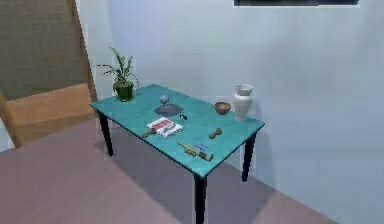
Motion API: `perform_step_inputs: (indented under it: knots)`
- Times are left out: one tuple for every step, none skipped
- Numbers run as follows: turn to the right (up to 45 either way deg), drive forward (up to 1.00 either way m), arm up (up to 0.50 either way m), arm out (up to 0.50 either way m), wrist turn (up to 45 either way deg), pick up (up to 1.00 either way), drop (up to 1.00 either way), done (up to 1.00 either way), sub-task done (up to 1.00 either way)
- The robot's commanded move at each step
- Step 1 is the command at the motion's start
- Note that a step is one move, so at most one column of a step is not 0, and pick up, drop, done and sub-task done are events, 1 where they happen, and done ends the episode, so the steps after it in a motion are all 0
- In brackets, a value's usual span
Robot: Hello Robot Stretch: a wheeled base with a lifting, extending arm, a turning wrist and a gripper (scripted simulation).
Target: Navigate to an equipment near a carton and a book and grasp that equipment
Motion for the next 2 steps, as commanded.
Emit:
perform_step_inputs:
  knots:
    - [0.0,0.25,0.0,0.0,0.0,0.0,0.0,0.0,0.0]
    - [-42.0,0.0,0.0,0.0,0.0,0.0,0.0,0.0,0.0]
